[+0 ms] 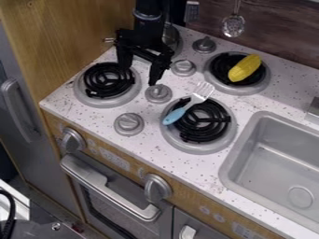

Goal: Move the silver pot from the top left to the bottom left burner

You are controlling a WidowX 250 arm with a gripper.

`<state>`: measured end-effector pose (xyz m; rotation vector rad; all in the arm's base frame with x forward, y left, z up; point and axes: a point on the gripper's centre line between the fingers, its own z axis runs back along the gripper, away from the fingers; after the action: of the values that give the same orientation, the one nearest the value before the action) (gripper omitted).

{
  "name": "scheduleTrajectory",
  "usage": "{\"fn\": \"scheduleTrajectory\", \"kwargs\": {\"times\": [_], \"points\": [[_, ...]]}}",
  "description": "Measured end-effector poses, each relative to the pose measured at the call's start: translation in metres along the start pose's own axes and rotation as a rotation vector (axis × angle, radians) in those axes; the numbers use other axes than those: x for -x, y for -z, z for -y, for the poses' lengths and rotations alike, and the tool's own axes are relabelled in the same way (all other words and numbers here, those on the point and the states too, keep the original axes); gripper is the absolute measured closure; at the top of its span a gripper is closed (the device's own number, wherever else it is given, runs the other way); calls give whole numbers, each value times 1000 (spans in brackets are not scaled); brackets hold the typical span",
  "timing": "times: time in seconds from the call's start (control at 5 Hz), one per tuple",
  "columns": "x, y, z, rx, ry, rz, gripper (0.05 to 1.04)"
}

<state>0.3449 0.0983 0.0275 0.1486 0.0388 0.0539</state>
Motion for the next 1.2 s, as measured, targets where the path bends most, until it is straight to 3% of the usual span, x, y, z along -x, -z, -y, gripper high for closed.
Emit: {"fn": "scheduleTrajectory", "kwargs": {"times": [0.2,0.4,0.6,0.8,1.0,1.2], "points": [[6,16,4,13,3,-48,83],[-14,18,3,53,25,3,83],[-32,20,-2,34,60,37,83],[-56,17,-3,22,105,190,83],[-79,14,-14,-53,155,350,83],[-95,4,-22,-81,179,443,83]]}}
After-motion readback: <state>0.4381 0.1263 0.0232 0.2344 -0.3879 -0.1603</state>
